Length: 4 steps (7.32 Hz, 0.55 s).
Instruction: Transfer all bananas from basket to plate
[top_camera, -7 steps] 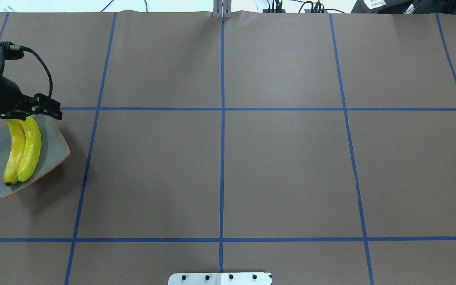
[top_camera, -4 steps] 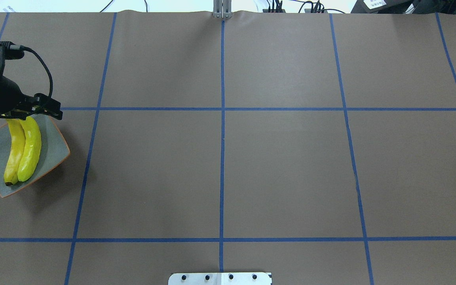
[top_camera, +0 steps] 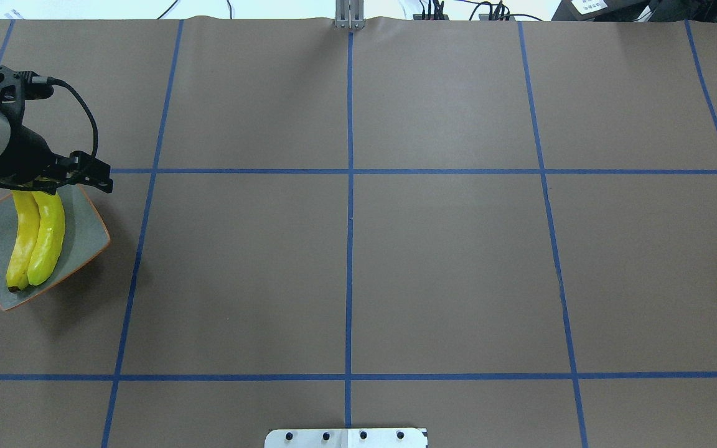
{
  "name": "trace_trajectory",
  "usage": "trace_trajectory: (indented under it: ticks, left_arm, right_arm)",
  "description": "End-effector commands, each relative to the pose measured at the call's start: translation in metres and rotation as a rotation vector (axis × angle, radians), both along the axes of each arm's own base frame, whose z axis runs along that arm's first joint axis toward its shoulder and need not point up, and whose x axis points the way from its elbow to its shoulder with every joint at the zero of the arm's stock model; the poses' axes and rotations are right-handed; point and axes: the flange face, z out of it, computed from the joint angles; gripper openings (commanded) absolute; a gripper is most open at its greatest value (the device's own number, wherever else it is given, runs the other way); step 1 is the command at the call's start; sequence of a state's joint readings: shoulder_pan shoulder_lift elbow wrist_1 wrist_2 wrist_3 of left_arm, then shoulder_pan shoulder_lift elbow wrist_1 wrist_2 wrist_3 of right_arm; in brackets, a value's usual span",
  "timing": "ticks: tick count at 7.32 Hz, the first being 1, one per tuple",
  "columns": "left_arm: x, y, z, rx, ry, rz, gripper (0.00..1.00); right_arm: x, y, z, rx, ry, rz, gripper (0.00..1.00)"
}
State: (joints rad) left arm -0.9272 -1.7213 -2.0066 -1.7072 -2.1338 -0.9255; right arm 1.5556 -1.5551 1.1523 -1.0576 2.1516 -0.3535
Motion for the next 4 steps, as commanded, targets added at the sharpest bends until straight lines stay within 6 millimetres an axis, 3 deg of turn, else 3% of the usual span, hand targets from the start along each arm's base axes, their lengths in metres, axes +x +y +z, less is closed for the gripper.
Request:
trace_trajectory:
  ticks: [1, 4]
  left_arm:
    - [0.004, 0.001, -0.004, -0.002, 0.005, -0.002, 1.00]
    - [0.003, 0.001, -0.007, 0.002, 0.008, -0.004, 1.00]
  right_arm:
    - [0.002, 0.007, 0.009, -0.010, 0.003, -0.010, 0.82]
    - [0.014, 0.007, 0.010, -0.011, 0.003, 0.008, 0.77]
